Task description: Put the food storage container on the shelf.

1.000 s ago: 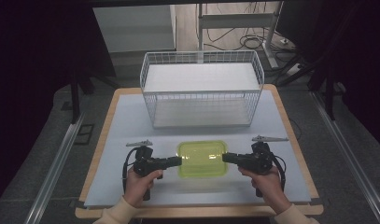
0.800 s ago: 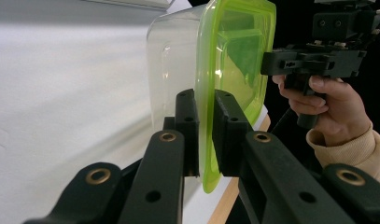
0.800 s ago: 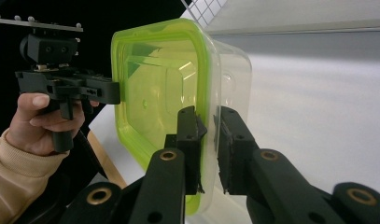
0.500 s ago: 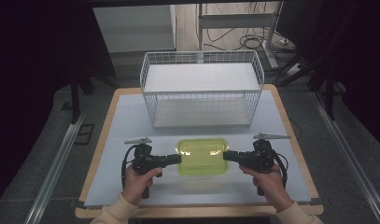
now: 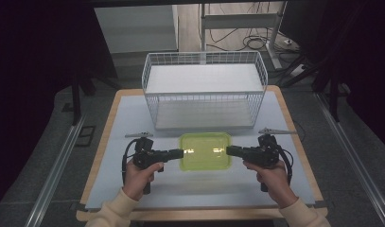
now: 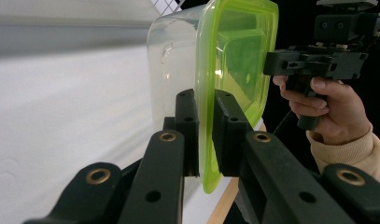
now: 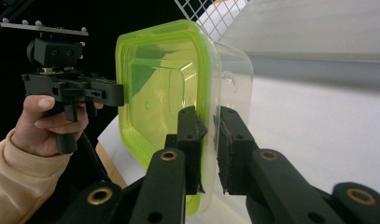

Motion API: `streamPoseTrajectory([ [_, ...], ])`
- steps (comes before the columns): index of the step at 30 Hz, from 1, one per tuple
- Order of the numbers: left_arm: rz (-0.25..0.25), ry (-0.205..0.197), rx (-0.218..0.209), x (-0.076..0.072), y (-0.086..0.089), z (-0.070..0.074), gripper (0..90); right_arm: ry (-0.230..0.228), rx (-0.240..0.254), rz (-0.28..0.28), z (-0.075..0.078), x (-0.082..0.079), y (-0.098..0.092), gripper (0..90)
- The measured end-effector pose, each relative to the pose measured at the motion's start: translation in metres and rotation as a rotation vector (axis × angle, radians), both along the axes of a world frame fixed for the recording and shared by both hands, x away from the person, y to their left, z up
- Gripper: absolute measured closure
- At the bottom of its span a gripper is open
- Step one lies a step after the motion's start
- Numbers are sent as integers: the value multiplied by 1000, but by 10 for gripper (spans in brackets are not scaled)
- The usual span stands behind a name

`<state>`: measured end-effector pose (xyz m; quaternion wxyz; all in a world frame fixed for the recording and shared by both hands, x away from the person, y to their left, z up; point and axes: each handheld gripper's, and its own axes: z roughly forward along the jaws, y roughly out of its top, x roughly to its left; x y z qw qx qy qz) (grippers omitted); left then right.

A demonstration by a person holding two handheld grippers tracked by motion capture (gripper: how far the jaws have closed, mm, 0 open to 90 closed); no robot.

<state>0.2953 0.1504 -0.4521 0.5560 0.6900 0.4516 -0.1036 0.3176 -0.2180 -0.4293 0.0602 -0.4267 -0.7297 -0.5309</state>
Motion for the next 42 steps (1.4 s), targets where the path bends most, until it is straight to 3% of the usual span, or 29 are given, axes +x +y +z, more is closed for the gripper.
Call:
streamPoseTrajectory([
  [13, 7, -22, 5, 10, 3, 19, 818, -25, -6, 1, 21, 8, 3, 809],
  [27, 16, -47, -2, 22, 9, 47, 816, -74, -15, 5, 54, 19, 12, 811],
  [34, 25, -49, -1, 28, 12, 55, 813, -102, -31, 7, 72, 25, 16, 811],
  [42, 35, -47, -10, 35, 16, 61, 812, -100, -31, 10, 81, 32, 20, 816],
])
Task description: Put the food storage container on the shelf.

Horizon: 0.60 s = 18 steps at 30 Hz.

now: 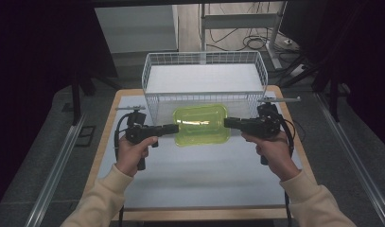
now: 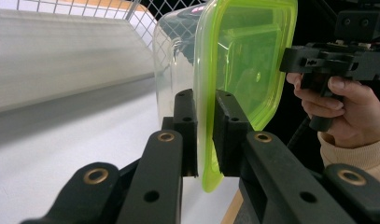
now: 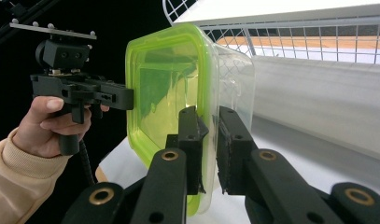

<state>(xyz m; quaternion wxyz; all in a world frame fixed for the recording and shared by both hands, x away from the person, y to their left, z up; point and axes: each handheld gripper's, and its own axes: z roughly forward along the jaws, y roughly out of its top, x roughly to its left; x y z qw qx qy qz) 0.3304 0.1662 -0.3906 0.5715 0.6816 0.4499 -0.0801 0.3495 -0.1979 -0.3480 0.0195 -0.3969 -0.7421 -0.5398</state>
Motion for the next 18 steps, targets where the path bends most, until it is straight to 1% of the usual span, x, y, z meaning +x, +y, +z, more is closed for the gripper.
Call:
streamPoseTrajectory([
  [3, 4, -2, 3, 2, 0, 2, 813, 5, 5, -4, 0, 4, 1, 817],
  [8, 6, 1, 4, 6, 2, 6, 813, -4, 4, -6, 3, 8, 2, 818],
  [11, 8, -2, 7, 7, 2, 8, 813, 1, 3, -5, 5, 11, 3, 818],
  [15, 12, -10, 13, 11, 2, 16, 814, 0, 11, -10, 8, 16, 3, 819],
  [18, 15, -15, 18, 16, 2, 20, 814, -11, 10, -14, 12, 19, 4, 818],
])
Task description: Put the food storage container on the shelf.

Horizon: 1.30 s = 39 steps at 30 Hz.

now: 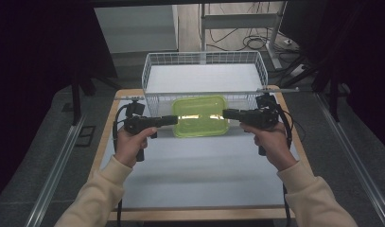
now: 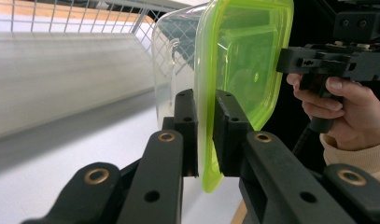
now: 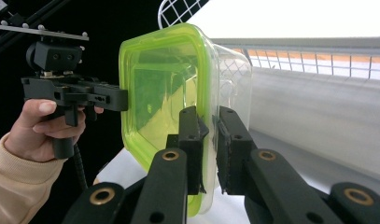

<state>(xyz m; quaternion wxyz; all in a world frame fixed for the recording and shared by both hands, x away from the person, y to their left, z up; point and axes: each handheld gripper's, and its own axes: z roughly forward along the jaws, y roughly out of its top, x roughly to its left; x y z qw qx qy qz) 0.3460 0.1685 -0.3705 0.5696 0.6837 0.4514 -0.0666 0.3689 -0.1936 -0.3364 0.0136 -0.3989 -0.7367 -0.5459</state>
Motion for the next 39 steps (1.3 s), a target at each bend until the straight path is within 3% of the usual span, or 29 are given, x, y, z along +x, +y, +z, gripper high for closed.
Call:
streamPoseTrajectory([
  [10, 7, -9, 28, 16, -1, 11, 813, 8, 10, -16, 7, 15, 0, 819],
  [22, 14, -13, 26, 34, -2, 27, 812, 1, 28, -23, 16, 30, -2, 818],
  [39, 39, 1, 35, 76, -5, 55, 810, 17, 43, -62, 40, 66, -1, 817],
])
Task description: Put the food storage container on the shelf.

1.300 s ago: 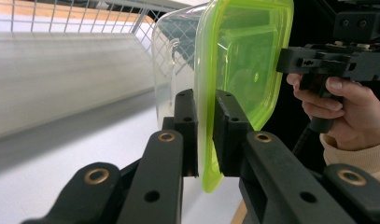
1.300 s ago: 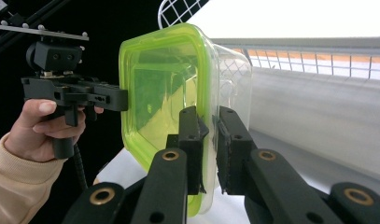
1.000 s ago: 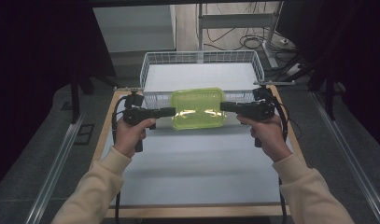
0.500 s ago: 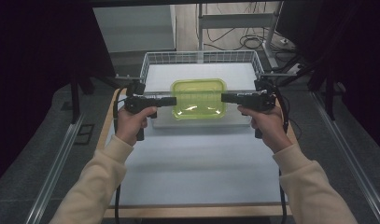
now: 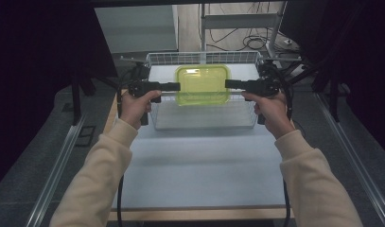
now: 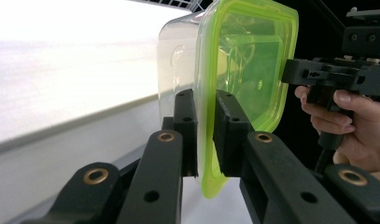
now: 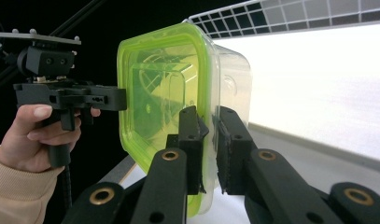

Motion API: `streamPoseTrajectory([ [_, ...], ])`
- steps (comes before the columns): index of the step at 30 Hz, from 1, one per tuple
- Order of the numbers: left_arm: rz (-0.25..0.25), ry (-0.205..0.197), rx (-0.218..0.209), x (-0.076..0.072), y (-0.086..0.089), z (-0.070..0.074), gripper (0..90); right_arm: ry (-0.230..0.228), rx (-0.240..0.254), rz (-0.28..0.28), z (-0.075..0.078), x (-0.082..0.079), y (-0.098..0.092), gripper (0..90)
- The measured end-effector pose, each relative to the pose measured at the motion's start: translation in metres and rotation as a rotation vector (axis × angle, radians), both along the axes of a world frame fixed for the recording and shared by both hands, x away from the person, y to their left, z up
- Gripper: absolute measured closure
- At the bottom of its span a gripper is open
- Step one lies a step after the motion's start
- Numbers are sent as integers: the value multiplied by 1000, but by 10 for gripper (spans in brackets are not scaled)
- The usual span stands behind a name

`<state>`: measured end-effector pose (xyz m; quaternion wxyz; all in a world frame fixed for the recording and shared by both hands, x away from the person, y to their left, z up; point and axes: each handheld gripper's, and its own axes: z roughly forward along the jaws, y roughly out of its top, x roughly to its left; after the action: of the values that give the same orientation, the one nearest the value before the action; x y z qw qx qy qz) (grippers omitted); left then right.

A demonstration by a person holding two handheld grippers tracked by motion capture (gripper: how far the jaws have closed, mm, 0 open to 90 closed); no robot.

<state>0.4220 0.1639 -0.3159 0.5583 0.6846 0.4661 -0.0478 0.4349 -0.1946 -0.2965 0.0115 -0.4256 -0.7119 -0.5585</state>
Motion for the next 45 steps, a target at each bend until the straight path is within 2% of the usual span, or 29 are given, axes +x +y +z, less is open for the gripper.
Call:
streamPoseTrajectory([
  [4, 4, 9, -7, 9, -1, 0, 810, 11, 1, -12, 2, 10, 0, 817],
  [7, -8, 23, -4, 21, 1, -3, 809, 23, -2, -19, 2, 19, 0, 817],
  [11, 7, 31, 0, 32, 0, -4, 808, 42, -3, -29, 1, 30, 2, 816],
  [20, 32, 56, 7, 49, 0, -9, 805, 75, -9, -48, -3, 48, 4, 814],
  [22, 42, 67, -3, 53, -1, -10, 805, 88, -4, -56, -5, 53, 5, 812],
  [26, 60, 73, 11, 59, -5, -11, 804, 106, -8, -76, -8, 61, 5, 808],
  [29, 73, 77, -3, 62, -7, -12, 804, 114, -10, -97, -10, 67, 5, 804],
  [32, 79, 75, -5, 66, -9, -12, 804, 111, -28, -121, -13, 71, 6, 794],
  [34, 89, 80, -10, 68, -10, -12, 801, 102, -22, -133, -15, 74, 6, 792],
  [39, 109, 98, -53, 75, -10, -17, 785, 90, -26, -151, -18, 79, 9, 772],
  [45, 119, 96, -59, 81, -10, -21, 757, 79, -26, -167, -22, 84, 11, 745],
])
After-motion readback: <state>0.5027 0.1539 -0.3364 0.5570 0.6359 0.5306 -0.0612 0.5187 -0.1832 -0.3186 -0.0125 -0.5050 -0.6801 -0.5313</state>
